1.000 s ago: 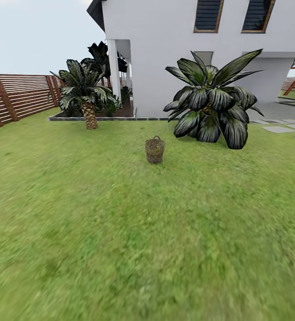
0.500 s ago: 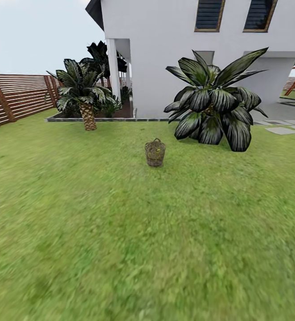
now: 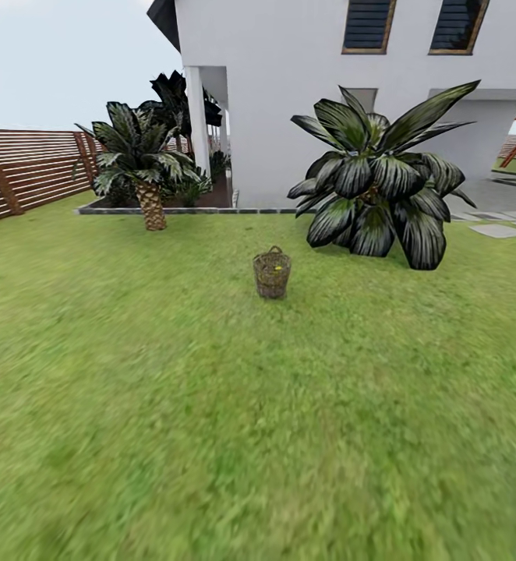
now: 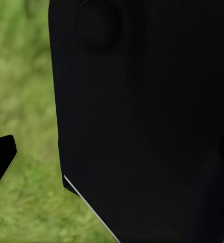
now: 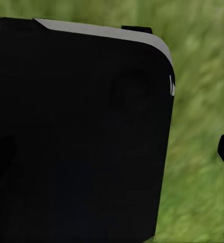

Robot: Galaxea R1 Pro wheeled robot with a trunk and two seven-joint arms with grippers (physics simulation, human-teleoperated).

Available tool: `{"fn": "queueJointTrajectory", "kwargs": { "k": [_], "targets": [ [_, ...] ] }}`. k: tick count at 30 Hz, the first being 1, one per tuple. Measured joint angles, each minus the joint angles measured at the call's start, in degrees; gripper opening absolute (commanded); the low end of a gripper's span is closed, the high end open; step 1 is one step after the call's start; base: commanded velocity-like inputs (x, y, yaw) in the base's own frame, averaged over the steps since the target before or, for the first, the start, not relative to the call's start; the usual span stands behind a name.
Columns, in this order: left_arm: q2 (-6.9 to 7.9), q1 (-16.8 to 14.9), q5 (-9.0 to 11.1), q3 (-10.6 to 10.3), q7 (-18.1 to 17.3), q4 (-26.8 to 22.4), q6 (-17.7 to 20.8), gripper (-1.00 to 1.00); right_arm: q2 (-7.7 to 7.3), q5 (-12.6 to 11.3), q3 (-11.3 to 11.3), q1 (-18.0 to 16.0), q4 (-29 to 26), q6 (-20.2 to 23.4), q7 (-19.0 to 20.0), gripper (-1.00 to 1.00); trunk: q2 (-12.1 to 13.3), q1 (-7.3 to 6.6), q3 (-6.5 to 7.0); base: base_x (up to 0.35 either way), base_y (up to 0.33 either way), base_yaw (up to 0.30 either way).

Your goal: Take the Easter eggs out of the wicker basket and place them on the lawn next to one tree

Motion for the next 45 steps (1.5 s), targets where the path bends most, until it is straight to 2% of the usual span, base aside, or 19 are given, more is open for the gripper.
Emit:
{"fn": "queueJointTrajectory", "kwargs": {
  "k": [45],
  "targets": [
    [0.0, 0.0, 0.0, 0.0, 0.0, 0.0, 0.0, 1.0, -0.02, 0.0, 0.0, 0.0, 0.0, 0.0, 0.0, 1.0, 0.0, 0.0, 0.0, 0.34, 0.0, 0.0]
  ]
}}
